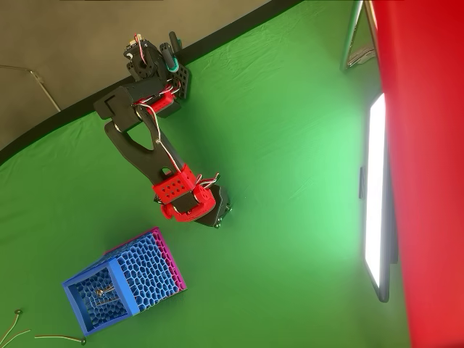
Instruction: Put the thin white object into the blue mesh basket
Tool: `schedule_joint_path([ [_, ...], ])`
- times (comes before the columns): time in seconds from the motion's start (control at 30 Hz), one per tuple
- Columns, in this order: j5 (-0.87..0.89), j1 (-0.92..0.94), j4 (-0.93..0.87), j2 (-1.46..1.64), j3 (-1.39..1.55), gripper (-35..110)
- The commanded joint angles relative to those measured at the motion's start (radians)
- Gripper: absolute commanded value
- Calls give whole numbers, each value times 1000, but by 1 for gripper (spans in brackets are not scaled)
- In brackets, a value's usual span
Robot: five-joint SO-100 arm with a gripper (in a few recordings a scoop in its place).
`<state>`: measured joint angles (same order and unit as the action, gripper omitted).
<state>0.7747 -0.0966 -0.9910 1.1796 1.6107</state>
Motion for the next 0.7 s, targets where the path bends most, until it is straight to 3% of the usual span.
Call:
schedule_joint_path([
  [0.0,9,-6,-5,5,-37,9],
  [0.67,40,21,-21,-15,-57,11],
])
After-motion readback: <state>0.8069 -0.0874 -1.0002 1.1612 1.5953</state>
